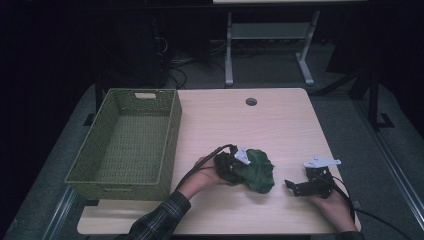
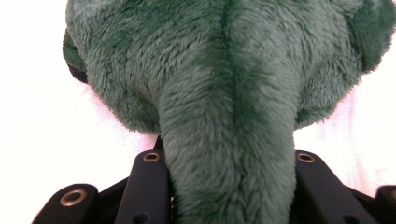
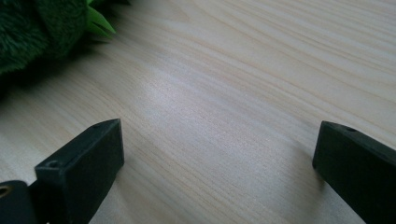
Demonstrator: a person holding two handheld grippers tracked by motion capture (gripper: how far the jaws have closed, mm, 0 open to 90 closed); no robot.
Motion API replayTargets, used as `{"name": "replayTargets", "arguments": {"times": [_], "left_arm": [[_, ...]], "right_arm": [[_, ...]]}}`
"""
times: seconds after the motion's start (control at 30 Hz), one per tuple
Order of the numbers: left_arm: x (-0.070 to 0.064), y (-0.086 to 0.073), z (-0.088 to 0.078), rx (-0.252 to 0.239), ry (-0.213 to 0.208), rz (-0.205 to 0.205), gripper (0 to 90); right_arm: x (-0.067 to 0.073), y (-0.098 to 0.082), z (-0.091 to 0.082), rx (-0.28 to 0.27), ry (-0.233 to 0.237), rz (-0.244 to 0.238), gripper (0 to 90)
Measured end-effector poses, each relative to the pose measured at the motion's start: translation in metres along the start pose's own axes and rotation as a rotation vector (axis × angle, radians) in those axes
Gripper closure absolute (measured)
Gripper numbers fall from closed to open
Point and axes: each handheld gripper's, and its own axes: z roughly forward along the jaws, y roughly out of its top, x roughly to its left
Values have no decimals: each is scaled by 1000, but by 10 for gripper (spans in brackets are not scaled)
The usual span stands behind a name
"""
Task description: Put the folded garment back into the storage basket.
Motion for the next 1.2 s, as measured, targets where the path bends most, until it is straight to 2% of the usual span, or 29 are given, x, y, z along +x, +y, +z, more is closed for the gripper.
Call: {"name": "replayTargets", "arguments": {"times": [0.1,0.23,0.4,0.8,1.2], "left_arm": [[1,2,-6,-4,-4,-7,640],[-1,4,-13,-36,-23,-30,638],[-3,9,-23,-26,-28,-19,637],[5,16,-60,-58,-24,-39,631],[12,14,-91,-78,9,-63,629]], "right_arm": [[0,0,0,0,0,1,17],[0,0,0,0,0,1,17],[0,0,0,0,0,1,17],[0,0,0,-1,-1,-1,17],[0,0,0,0,-1,-1,17]]}}
